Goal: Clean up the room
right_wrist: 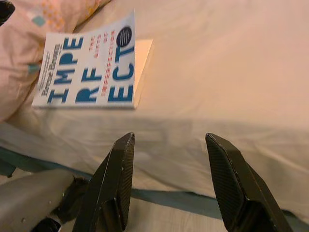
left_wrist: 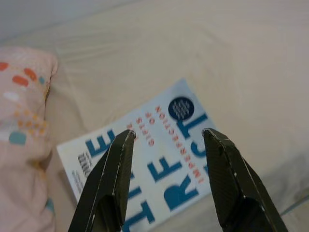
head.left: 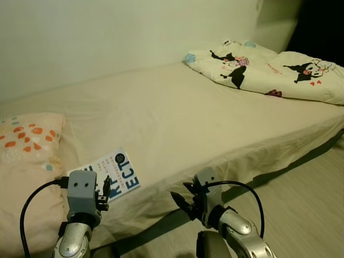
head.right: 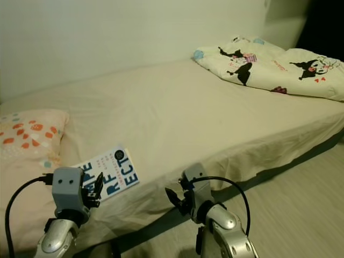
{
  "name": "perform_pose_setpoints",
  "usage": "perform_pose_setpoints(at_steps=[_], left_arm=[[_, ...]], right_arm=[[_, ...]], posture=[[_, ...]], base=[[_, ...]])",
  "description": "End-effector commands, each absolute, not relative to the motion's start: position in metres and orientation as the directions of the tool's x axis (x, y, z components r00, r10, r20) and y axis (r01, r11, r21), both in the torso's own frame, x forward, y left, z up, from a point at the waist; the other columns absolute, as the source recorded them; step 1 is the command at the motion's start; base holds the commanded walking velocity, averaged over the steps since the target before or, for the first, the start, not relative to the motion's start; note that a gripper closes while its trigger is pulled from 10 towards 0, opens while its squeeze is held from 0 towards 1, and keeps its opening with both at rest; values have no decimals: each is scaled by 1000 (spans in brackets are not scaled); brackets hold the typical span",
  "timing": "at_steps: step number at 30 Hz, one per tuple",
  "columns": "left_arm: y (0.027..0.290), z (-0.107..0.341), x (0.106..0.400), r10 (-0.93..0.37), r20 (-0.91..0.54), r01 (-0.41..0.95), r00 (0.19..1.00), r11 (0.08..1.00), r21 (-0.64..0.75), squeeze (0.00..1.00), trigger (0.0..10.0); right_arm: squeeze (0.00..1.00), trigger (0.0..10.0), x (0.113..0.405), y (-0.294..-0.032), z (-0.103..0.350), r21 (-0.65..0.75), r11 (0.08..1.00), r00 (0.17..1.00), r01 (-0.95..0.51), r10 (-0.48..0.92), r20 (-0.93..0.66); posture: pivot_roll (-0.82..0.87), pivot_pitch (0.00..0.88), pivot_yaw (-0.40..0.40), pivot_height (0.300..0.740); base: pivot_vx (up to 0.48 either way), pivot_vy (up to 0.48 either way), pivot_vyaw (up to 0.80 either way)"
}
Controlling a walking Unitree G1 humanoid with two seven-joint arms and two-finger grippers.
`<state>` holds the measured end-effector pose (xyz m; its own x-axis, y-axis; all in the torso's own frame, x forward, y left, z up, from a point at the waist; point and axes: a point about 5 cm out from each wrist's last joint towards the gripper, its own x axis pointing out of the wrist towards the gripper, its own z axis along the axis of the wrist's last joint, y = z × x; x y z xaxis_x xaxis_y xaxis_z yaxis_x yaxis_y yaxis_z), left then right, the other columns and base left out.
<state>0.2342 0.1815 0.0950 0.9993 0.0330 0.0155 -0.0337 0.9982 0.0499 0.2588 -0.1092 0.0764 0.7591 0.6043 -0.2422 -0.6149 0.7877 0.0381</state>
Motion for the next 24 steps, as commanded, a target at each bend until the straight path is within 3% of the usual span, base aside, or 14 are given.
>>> perform_pose_setpoints(at_steps=[1, 24], left_arm=[[178, 98, 235, 15, 27, -16, 1000, 999, 39, 0, 10000], [182, 102, 234, 17, 47, -17, 999, 1000, 18, 0, 10000]], right_arm=[[0, 10000, 257, -107, 80, 34, 784, 761, -619, 611, -218], [0, 10000, 256, -104, 81, 35, 762, 739, -647, 637, -219]], posture=[[-49, 88, -29, 628], [-47, 87, -32, 733]], base=[[0, 0, 0], [0, 0, 0]])
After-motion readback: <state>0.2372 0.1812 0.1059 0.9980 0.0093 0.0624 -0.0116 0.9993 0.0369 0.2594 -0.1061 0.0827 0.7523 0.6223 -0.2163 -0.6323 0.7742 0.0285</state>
